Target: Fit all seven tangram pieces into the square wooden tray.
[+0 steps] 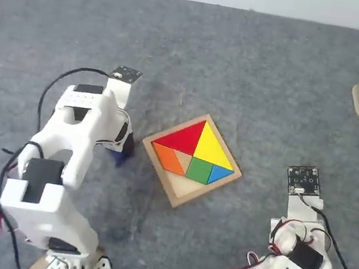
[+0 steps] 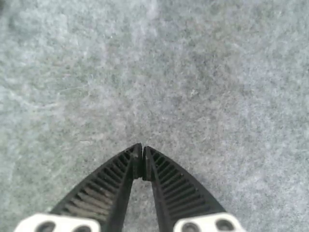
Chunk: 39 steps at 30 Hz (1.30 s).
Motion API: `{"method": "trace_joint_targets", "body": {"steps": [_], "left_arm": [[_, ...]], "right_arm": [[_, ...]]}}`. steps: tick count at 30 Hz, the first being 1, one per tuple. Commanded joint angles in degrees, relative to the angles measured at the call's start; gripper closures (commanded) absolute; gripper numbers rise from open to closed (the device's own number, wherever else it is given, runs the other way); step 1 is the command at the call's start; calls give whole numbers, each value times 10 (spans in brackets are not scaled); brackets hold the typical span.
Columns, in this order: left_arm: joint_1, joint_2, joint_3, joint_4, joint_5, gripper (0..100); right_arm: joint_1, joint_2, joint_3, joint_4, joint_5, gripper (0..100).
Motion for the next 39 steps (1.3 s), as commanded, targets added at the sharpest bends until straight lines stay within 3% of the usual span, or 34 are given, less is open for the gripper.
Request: {"method": "trace_joint_targets", "body": {"steps": [1, 10, 14, 17, 24, 33, 39], "left_arm": [[-5, 2, -12, 22, -2, 875], [3, -92, -57, 129, -22, 877], [62, -180, -38, 172, -15, 877], [123, -234, -21, 177, 40, 878], [237, -248, -15, 107, 84, 878], [319, -103, -20, 16, 132, 878], [317, -22, -34, -38, 265, 878]], "right_arm": [[8, -13, 5, 8, 11, 989], [8, -13, 5, 8, 11, 989], [8, -13, 5, 8, 11, 989], [8, -13, 5, 8, 11, 989], [8, -13, 5, 8, 11, 989], [8, -13, 5, 8, 11, 989], [8, -13, 5, 8, 11, 989]]}}
